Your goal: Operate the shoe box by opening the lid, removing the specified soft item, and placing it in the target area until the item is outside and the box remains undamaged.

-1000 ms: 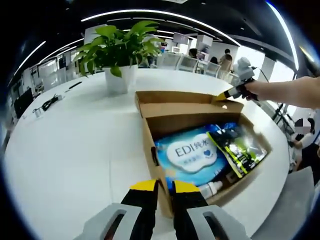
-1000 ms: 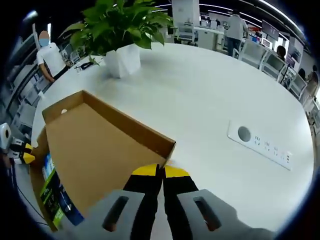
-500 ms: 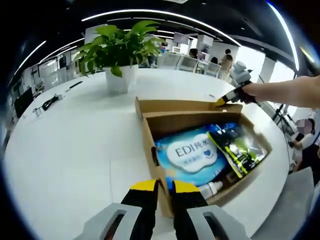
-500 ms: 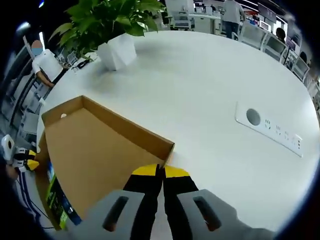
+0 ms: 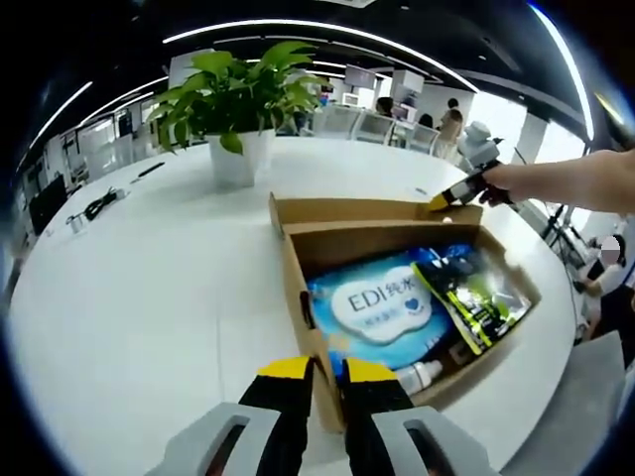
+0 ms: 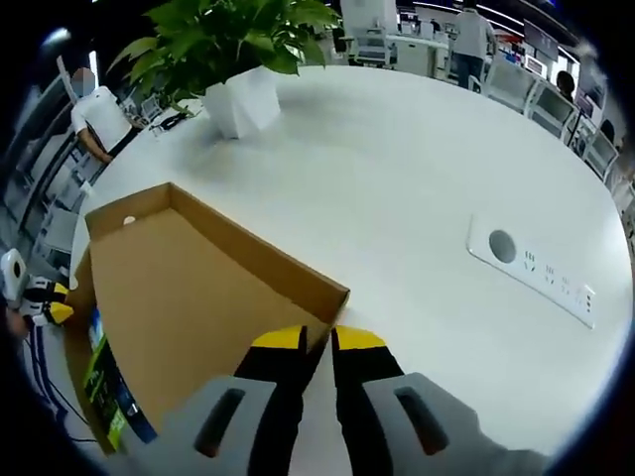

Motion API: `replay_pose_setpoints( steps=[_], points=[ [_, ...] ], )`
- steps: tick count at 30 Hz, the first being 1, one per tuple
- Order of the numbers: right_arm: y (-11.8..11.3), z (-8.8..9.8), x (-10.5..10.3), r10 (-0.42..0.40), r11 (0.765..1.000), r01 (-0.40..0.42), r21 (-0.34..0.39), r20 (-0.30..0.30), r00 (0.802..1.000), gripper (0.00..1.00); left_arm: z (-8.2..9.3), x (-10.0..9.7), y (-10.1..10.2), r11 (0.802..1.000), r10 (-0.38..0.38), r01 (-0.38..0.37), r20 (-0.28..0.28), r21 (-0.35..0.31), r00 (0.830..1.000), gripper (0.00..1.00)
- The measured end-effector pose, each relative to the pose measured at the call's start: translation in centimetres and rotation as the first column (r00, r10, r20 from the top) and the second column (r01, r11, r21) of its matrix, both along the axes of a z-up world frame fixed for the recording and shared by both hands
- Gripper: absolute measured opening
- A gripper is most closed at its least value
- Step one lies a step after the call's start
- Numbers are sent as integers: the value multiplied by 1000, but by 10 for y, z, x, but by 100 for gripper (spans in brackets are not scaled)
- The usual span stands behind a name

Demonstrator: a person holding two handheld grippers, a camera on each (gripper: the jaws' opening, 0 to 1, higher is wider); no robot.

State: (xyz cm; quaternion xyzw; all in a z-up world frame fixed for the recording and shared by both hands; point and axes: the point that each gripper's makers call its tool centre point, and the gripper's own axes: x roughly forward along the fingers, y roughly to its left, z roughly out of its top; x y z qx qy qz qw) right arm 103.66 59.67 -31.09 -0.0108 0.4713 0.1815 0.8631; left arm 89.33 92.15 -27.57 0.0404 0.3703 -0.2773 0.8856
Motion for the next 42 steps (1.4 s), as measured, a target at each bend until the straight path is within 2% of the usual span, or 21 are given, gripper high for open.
replay_pose_setpoints(
  steps=[3,5,7,16,19,23,24,27,29,31,33,35,42],
  points=[
    [-5,4,1,-11,1000,11,-12,14,1000,20,-1,0,-1,1000,-7,7,7,12,1000,14],
    [-7,10,-2,-22,1000,22,-14,27,999,24,-2,3,3,1000,0,-1,14,25,1000,20],
    [-9,11,-2,-25,1000,25,-11,32,999,25,0,5,5,1000,8,-8,19,25,1000,22],
    [-2,63,-15,-55,994,43,101,123,991,24,26,8,-1,1000,17,-17,64,-8,998,25],
    [3,83,-33,-45,991,24,130,158,986,24,30,8,-6,1000,15,-13,65,-25,998,26],
    [9,99,-55,-18,989,-9,146,186,982,23,37,1,-23,999,-10,12,67,-37,998,27],
    [13,103,-67,-3,989,-26,145,192,981,23,39,-1,-27,999,-17,20,67,-40,998,27],
    [14,107,-83,30,989,-58,133,203,979,22,38,-7,-39,997,-54,56,49,-51,997,28],
    [14,107,-90,32,987,-62,146,200,979,22,40,-13,-50,995,-71,73,40,-62,997,28],
    [16,108,-105,33,986,-64,154,197,980,23,39,-15,-58,993,-83,85,28,-76,996,28],
    [16,109,-105,34,985,-66,157,198,980,23,39,-17,-64,991,-85,86,10,-103,996,28],
    [17,110,-115,36,984,-69,163,196,980,23,39,-15,-68,989,-83,83,0,-119,997,29],
    [21,113,-131,63,984,-94,154,197,978,24,42,-11,-80,988,-106,106,8,-110,994,29]
  ],
)
